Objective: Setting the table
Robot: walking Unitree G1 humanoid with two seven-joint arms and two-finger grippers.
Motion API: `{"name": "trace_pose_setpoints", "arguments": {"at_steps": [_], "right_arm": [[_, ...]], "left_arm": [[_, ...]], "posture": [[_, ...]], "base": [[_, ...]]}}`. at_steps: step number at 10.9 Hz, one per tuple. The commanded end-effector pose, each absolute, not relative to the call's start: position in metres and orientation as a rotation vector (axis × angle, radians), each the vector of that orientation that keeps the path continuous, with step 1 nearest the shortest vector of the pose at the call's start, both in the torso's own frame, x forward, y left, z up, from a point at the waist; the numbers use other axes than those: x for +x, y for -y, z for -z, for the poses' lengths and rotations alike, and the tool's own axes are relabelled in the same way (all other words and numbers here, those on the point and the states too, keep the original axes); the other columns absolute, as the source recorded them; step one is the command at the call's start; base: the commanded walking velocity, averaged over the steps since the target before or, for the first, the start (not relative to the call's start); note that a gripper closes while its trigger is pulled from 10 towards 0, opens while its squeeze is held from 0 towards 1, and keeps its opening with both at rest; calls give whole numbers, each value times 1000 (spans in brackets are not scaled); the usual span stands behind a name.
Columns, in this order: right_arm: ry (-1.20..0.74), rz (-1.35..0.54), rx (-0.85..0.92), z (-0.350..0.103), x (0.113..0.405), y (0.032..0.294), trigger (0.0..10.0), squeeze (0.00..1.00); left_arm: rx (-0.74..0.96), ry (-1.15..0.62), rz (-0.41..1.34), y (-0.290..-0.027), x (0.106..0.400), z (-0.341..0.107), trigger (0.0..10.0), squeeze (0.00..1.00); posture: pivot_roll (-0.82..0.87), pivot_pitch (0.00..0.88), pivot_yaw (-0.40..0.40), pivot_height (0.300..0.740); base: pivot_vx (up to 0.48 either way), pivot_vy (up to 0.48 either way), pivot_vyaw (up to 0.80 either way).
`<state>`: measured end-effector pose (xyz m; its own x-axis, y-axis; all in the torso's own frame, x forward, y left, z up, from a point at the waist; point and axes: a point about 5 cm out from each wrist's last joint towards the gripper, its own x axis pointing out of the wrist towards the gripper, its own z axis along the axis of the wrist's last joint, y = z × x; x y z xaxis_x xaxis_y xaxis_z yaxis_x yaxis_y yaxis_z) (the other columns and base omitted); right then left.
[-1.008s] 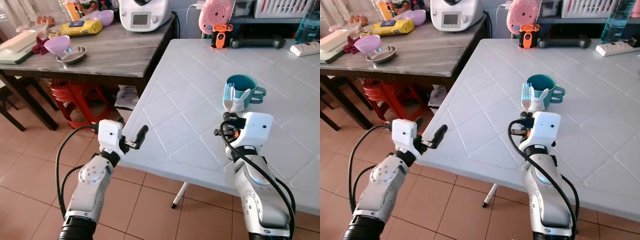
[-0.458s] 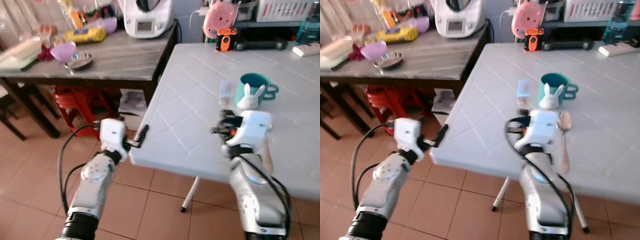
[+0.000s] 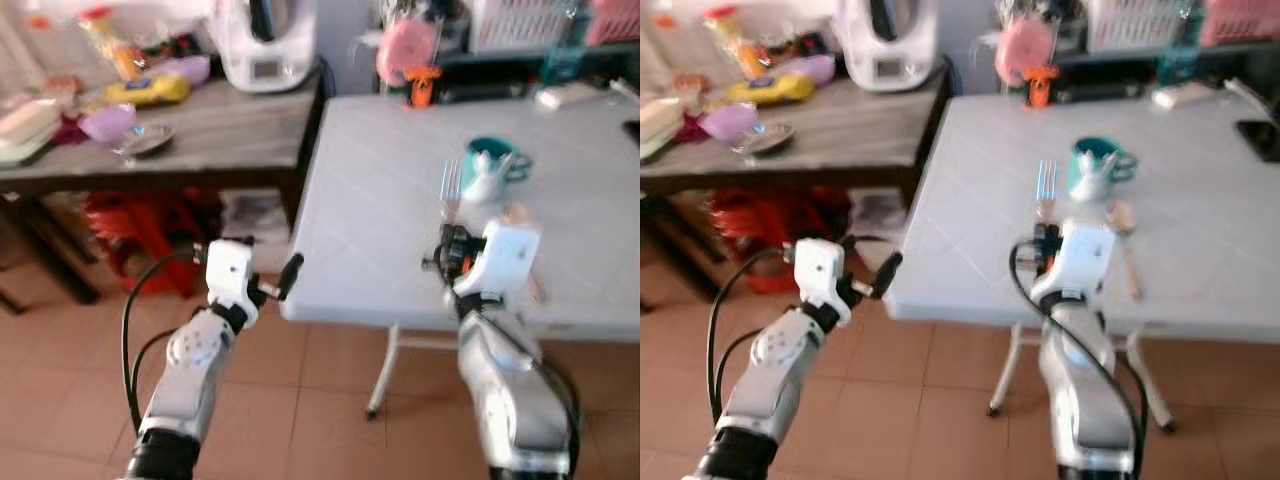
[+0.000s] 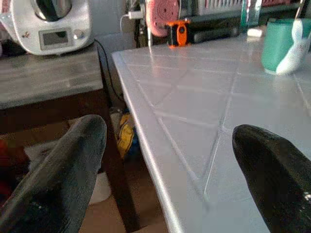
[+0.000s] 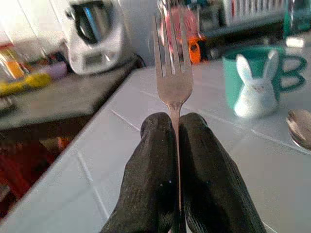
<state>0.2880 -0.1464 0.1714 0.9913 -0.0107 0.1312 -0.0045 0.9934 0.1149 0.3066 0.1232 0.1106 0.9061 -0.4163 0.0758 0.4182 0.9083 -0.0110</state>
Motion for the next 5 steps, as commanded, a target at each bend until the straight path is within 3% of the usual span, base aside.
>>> {"name": "trace_pose_setpoints", "arguments": {"at_steps": [1,5], "right_arm": [[108,9,121,-166,287,147,10000,0],[114,13,123,-165,289,147,10000,0]], "left_arm": [[-13,70,423,-126,306,-110,10000,0],[-15,82,425,-119,304,-110,10000,0]], "posture": [[-141,24,146,740],[-137,19,147,740]], "base": [[0,480,0],[0,480,0]]}}
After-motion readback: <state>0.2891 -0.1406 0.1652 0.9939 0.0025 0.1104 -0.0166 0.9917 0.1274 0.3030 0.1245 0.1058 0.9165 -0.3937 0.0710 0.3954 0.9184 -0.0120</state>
